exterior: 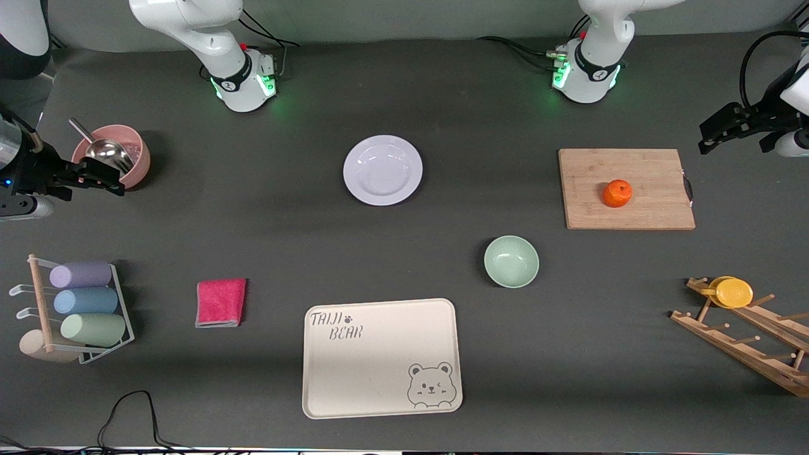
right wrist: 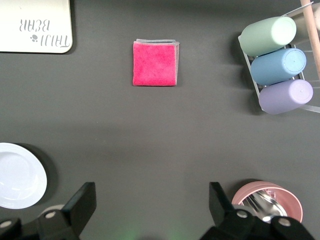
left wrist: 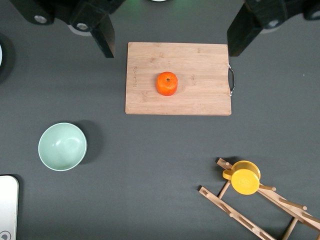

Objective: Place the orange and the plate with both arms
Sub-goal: 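Reach the left gripper down to the orange on the wooden board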

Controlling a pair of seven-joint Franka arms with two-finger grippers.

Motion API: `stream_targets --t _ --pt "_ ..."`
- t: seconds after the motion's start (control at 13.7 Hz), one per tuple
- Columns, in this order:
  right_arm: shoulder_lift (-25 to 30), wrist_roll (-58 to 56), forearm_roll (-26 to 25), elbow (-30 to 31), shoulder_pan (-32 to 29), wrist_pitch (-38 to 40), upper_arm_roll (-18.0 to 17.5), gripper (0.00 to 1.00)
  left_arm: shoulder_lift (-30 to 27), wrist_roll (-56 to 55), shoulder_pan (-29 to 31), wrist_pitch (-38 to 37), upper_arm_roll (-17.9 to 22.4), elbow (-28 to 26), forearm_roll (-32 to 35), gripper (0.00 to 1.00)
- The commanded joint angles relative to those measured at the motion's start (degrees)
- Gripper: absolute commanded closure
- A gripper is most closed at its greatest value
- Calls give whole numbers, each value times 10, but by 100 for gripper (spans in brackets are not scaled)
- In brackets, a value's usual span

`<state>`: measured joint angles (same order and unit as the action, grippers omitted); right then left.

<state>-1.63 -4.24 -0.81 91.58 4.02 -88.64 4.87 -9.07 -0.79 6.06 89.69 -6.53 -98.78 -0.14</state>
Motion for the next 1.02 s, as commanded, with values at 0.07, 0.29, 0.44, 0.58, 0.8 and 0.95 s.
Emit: stream_targets --t 0.07,0.29,0.44,0.58,0.8,0.95 --pt "3 15 -10 1 0 8 -3 0 5 7 0 -20 2 16 1 0" --pt "2 15 -10 1 -1 8 -3 0 13 7 1 -26 5 12 1 0" --pt "2 15 -10 1 -1 8 -3 0 32 10 8 -50 6 -2 2 0" --pt "1 15 -10 1 0 8 -3 0 37 6 10 -12 6 -49 7 0" --pt "2 15 -10 0 -1 8 -3 0 38 4 14 87 6 -152 13 0" --pt "3 15 -10 0 0 8 -4 0 32 3 19 165 6 -233 13 0"
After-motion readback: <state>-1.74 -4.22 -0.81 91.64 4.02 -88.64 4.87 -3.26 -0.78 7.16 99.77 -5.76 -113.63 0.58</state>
